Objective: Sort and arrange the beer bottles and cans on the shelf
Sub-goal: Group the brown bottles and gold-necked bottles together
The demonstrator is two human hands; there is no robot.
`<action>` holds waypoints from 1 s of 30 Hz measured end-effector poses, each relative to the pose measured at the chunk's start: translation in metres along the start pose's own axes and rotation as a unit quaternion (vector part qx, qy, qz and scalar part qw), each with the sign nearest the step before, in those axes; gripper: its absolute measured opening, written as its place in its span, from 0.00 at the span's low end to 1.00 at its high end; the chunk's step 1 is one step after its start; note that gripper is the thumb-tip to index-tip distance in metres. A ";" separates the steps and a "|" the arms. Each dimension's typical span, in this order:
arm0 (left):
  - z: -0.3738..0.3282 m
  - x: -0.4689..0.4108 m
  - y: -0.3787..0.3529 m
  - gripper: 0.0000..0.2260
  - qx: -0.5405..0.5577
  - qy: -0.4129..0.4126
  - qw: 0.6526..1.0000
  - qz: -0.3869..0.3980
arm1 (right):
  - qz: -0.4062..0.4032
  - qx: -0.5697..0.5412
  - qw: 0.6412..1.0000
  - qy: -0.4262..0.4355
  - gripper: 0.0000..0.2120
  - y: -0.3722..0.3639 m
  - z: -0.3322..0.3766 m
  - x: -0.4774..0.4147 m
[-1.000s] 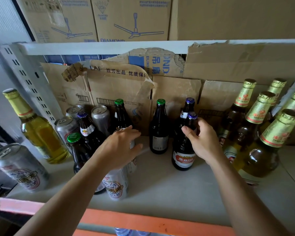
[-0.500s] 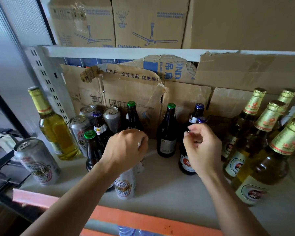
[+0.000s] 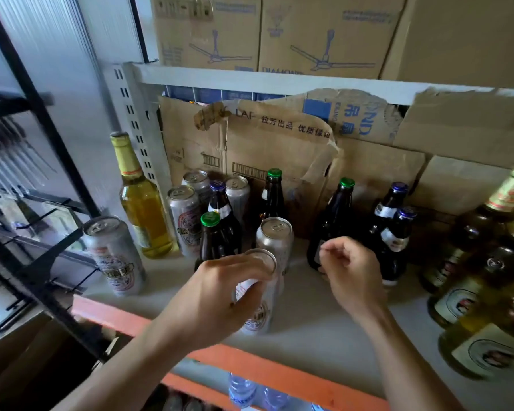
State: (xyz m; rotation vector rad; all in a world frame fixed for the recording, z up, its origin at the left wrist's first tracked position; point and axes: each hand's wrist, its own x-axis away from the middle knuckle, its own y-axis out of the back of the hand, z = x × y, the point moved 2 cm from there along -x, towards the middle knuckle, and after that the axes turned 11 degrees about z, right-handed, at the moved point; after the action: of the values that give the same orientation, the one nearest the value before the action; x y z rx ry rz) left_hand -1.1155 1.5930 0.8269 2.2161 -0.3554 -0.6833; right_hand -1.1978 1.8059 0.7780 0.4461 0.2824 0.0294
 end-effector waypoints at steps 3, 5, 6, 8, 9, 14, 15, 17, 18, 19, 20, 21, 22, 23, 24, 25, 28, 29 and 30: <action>0.009 0.022 0.013 0.08 0.020 0.027 0.999 -0.007 | 0.012 -0.027 0.999 -0.013 0.03 -0.008 0.005 0.001; 0.018 0.037 0.019 0.09 0.034 0.061 0.997 -0.017 | 0.017 -0.044 0.999 -0.011 0.05 -0.012 0.012 0.002; 0.023 0.043 0.022 0.10 0.042 0.080 0.996 -0.024 | 0.020 -0.053 0.998 -0.009 0.06 -0.014 0.016 0.002; 0.033 0.053 0.025 0.12 0.058 0.116 0.991 -0.030 | 0.027 -0.061 0.998 0.000 0.03 -0.018 0.027 0.002; 0.039 0.057 0.026 0.12 0.066 0.133 0.988 -0.030 | 0.026 -0.071 0.997 0.003 0.02 -0.021 0.032 0.001; 0.066 0.076 0.027 0.17 0.064 0.209 0.976 -0.018 | 0.028 -0.123 0.991 0.039 0.09 -0.034 0.060 -0.004; 0.072 0.081 0.026 0.18 0.065 0.225 0.972 -0.015 | 0.028 -0.129 0.990 0.047 0.09 -0.036 0.065 -0.005; 0.081 0.089 0.024 0.15 0.072 0.251 0.965 0.002 | 0.028 -0.136 0.989 0.059 0.09 -0.041 0.074 -0.005; 0.085 0.093 0.023 0.12 0.072 0.259 0.963 0.011 | 0.025 -0.134 0.989 0.062 0.09 -0.043 0.077 -0.004; 0.088 0.096 0.023 0.10 0.073 0.266 0.961 0.017 | 0.022 -0.128 0.989 0.064 0.10 -0.046 0.079 -0.004; 0.090 0.100 0.023 0.09 0.076 0.270 0.960 0.020 | 0.017 -0.119 0.991 0.063 0.10 -0.048 0.080 -0.003; 0.091 0.102 0.024 0.09 0.079 0.273 0.958 0.023 | 0.012 -0.109 0.992 0.063 0.09 -0.051 0.081 -0.002; 0.093 0.104 0.025 0.08 0.085 0.274 0.958 0.025 | 0.010 -0.097 0.993 0.066 0.06 -0.054 0.082 0.000; 0.095 0.105 0.026 0.09 0.090 0.276 0.956 0.029 | 0.010 -0.085 0.994 0.071 0.03 -0.057 0.083 0.001; 0.097 0.106 0.026 0.10 0.092 0.277 0.956 0.032 | 0.008 -0.074 0.994 0.077 0.02 -0.060 0.085 0.002; 0.099 0.107 0.027 0.10 0.088 0.278 0.956 0.038 | 0.005 -0.068 0.994 0.083 0.02 -0.062 0.088 0.002; 0.105 0.108 0.027 0.05 0.072 0.265 0.960 0.053 | -0.003 -0.059 0.994 0.096 0.03 -0.068 0.096 0.003; 0.106 0.108 0.028 0.06 0.066 0.260 0.962 0.058 | -0.009 -0.060 0.994 0.095 0.03 -0.070 0.097 0.004; 0.108 0.109 0.028 0.07 0.066 0.252 0.964 0.062 | -0.015 -0.061 0.994 0.092 0.03 -0.071 0.097 0.004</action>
State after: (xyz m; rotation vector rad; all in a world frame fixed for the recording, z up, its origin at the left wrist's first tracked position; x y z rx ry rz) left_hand -1.0901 1.4605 0.7488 2.3719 -0.2789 -0.0162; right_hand -1.1691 1.7011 0.8305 0.3180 0.4673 0.0576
